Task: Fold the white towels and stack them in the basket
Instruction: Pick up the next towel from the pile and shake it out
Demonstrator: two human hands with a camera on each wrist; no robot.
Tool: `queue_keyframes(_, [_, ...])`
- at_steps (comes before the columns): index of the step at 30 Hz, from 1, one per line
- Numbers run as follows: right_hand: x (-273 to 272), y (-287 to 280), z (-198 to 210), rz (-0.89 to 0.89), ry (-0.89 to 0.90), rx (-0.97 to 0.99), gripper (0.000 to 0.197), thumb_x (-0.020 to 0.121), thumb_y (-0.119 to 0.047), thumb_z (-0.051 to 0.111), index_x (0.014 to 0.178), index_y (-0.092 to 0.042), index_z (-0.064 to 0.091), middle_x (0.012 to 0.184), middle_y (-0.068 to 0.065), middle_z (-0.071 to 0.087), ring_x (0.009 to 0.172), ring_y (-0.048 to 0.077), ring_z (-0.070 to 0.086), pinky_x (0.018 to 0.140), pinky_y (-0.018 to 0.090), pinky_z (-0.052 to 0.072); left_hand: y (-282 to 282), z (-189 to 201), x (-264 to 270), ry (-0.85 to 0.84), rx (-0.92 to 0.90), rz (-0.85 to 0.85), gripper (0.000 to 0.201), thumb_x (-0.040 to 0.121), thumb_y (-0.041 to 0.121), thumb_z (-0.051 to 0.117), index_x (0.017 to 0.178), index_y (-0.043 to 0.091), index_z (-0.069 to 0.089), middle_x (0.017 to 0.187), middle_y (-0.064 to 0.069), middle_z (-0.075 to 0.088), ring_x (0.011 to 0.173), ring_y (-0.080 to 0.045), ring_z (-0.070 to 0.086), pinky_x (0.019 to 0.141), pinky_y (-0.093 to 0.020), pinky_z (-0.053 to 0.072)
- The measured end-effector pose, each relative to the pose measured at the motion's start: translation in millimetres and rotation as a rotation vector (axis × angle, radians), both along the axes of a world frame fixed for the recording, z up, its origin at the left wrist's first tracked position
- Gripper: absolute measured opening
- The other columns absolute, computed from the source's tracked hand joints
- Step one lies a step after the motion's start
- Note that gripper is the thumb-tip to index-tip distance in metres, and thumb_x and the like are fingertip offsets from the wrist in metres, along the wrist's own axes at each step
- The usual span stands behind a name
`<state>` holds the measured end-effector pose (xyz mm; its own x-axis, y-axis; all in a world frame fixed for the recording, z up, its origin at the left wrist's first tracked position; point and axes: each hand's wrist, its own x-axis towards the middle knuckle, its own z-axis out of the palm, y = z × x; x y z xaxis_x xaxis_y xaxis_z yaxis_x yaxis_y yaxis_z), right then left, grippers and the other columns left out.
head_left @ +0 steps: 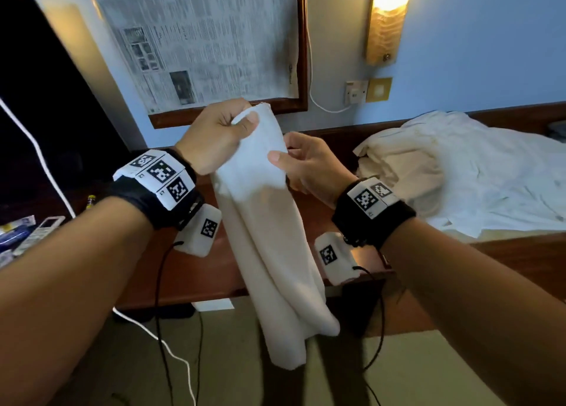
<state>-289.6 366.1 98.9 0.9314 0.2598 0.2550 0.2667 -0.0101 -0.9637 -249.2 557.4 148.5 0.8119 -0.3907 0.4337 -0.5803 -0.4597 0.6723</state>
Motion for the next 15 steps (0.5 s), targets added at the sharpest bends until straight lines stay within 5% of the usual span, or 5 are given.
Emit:
queue_keyframes(3, [-2,-14,-62,0.006,0.036,-0.254,0.028,0.096,-0.024,0.064,0.095,0.004,0.065,0.078,0.014,0.067,0.065,0.011,0.062,0.061,0.030,0.053,16,1,4,-0.016,-0.064,0.024,0.041,0.100,0.029,0.050,0.060,0.033,0.048,0.056,0.018,0.038,0.052,0.001,0.031,0.051,-0.018,0.025])
queue_keyframes(6, [-7,-45,-136,-0.099,0.136,-0.488,0.054,0.088,-0.053,0.065,0.081,0.000,0.064,0.070,0.010,0.061,0.065,0.019,0.052,0.063,0.040,0.045,37,-2,9,-0.024,-0.012,0.052,0.039,0.103,0.030,0.052,0.067,0.018,0.043,0.064,0.011,0.037,0.054,-0.006,0.031,0.051,-0.025,0.024])
queue_keyframes(9, [-21,-77,-191,-0.171,0.244,-0.697,0.038,0.093,-0.043,0.064,0.076,-0.009,0.066,0.068,0.004,0.062,0.063,0.023,0.057,0.064,0.036,0.046,54,-10,11,-0.032,0.016,0.129,0.042,0.104,0.029,0.053,0.076,-0.003,0.048,0.071,-0.009,0.039,0.058,-0.013,0.035,0.051,-0.028,0.026])
queue_keyframes(12, [-41,-105,-223,-0.236,0.410,-0.841,0.030,0.094,-0.038,0.064,0.083,-0.011,0.069,0.077,0.003,0.067,0.072,0.020,0.064,0.066,0.032,0.049,75,-17,14,-0.023,-0.046,0.193,0.036,0.101,0.029,0.055,0.068,0.017,0.045,0.058,0.009,0.042,0.048,-0.005,0.035,0.045,-0.024,0.026])
queue_keyframes(15, [-60,-134,-256,-0.310,0.556,-0.953,0.022,0.094,-0.035,0.063,0.085,-0.017,0.071,0.088,0.007,0.071,0.086,0.025,0.068,0.078,0.035,0.054,97,-22,19,0.036,-0.128,0.229,0.030,0.092,0.040,0.060,0.069,0.025,0.048,0.056,0.007,0.045,0.045,-0.010,0.037,0.043,-0.027,0.022])
